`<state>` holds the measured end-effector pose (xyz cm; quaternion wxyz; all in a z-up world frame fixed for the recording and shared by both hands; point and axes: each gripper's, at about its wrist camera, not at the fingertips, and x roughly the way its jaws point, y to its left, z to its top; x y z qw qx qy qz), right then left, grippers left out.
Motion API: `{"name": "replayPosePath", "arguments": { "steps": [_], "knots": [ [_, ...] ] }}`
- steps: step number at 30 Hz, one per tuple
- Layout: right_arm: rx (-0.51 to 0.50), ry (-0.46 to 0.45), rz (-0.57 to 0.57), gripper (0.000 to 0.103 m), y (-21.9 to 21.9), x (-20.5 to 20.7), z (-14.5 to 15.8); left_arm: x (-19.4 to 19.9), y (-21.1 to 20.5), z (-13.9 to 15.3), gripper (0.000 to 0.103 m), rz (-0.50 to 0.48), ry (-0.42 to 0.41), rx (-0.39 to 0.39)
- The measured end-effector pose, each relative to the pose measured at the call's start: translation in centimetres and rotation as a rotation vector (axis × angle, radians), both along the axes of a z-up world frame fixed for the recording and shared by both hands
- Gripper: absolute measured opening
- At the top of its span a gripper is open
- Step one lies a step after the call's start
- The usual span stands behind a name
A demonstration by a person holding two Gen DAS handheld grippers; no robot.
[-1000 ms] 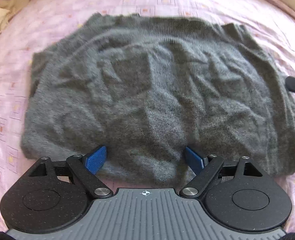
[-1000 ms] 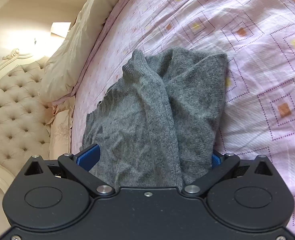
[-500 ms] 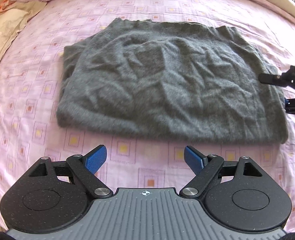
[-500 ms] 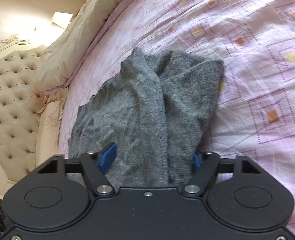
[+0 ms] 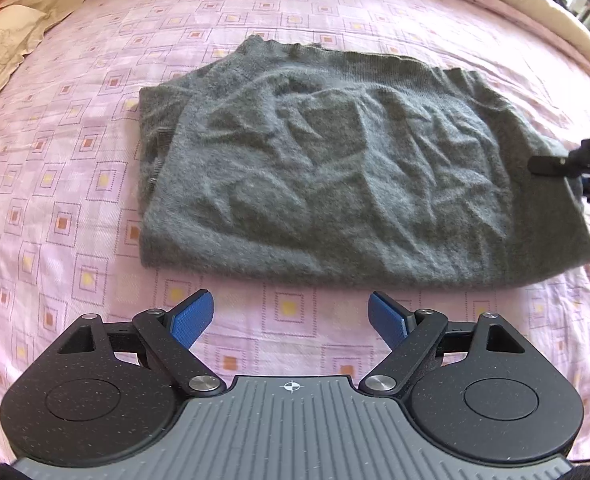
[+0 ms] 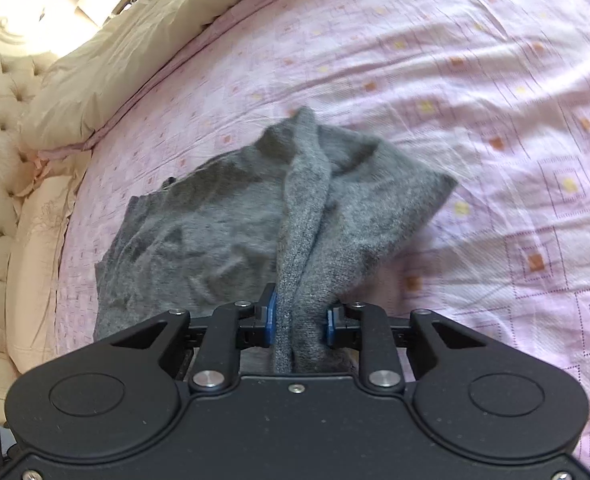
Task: Fold small clothes
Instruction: 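Grasp a sweater side with the right tool and fold it toward the middle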
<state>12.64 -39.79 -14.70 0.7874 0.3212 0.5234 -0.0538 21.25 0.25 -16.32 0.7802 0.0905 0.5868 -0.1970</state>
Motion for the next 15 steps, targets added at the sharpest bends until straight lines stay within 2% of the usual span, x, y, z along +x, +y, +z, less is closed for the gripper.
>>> {"name": "replayPosePath", "arguments": {
  "steps": [7, 9, 15],
  "knots": [
    [-0.031, -0.038, 0.066, 0.030, 6.3, 4.2, 3.5, 2.1, 4.3, -0.1, 0.084, 0.031, 0.026, -0.062],
    [-0.035, -0.046, 0.086, 0.029, 8.2, 5.4, 3.8, 2.7, 5.7, -0.2, 0.084, 0.047, 0.034, -0.075],
    [0.022, -0.058, 0.115, 0.018, 13.9, 9.3, 2.9, 4.5, 9.3, -1.0, 0.084, 0.075, 0.053, -0.089]
  ]
}}
